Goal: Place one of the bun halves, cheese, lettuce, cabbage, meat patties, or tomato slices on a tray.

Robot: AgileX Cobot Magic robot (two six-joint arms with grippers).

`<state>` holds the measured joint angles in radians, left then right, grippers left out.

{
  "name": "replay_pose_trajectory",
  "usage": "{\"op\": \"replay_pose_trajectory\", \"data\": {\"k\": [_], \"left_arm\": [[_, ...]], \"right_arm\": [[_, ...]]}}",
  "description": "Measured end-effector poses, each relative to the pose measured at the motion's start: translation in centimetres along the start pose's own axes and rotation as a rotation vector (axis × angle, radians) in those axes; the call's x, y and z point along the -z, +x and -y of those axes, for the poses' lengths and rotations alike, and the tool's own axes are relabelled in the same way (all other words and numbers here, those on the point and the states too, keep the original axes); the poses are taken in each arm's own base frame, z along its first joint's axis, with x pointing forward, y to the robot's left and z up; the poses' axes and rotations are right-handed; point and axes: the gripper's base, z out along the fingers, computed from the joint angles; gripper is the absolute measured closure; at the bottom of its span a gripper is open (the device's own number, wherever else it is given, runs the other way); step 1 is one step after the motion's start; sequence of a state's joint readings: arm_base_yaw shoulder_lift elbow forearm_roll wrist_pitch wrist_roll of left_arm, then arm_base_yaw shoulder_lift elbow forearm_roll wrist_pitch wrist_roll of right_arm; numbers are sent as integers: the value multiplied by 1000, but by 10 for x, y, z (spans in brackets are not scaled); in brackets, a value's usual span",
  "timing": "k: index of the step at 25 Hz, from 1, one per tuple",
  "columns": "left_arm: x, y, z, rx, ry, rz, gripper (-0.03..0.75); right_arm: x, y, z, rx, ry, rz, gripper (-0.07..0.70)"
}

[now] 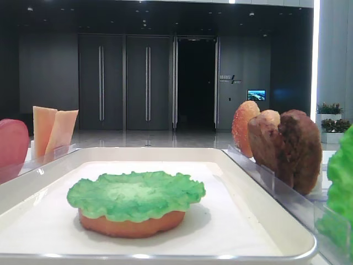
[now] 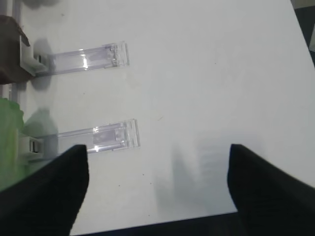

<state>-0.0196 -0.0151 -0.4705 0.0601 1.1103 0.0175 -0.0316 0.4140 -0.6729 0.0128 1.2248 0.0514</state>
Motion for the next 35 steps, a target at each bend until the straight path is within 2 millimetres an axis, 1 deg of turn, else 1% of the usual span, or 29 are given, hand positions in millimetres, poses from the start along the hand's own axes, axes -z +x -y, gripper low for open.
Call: {"op": "replay_pose_trajectory", "data": {"k": [6,13,23,35], "left_arm": [[0,0,0,0,0,0,715],[0,0,0,0,0,0,715],[0,0,0,0,0,0,715],[0,0,0,0,0,0,715]], "right_arm": [[1,29,2,1,-4,74,55],[2,49,3,13,-10,203,55],[12,62,3,74,-8,346,55],[10,62,1,86,-28,355,55]]}}
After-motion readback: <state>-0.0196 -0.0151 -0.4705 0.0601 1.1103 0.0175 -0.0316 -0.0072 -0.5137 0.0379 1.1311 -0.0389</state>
